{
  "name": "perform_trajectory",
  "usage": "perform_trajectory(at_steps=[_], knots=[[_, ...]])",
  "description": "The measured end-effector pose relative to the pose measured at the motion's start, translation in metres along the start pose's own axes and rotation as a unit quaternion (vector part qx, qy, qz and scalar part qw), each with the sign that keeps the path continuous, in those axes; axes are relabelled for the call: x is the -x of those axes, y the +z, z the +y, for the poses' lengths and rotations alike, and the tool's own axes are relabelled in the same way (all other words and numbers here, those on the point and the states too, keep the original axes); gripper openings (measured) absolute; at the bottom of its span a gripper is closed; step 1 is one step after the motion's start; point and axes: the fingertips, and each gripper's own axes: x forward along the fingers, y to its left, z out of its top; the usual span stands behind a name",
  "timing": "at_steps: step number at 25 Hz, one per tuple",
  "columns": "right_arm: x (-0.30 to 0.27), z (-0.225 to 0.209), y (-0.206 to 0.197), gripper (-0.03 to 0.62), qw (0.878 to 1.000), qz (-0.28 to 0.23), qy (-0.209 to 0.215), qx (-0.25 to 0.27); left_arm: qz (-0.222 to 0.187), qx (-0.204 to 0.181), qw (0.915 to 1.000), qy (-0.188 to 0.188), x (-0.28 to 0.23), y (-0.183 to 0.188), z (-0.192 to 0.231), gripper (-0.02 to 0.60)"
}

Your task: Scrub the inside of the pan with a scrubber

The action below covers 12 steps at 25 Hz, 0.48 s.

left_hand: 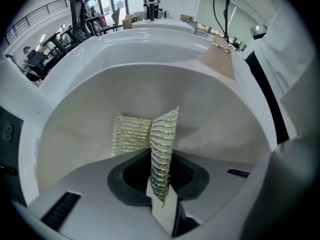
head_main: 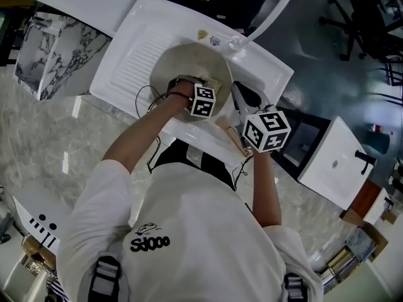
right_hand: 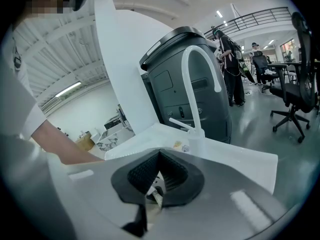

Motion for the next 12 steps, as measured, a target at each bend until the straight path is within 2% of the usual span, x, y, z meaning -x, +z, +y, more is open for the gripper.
perform_trajectory(at_steps=[6, 12], knots=[[-0.003, 0.008, 0.0, 0.009, 1.0, 0.0, 0.005, 0.003, -0.008, -0.008, 0.9994, -0.033, 0.004, -0.012, -0.03, 0.066], [-0.007, 0.015, -0.001, 0.009, 1.0, -0.001, 0.008, 0.006, 0.038, -0.019, 0.9976, -0.054, 0.006, -0.043, -0.052, 0.066]])
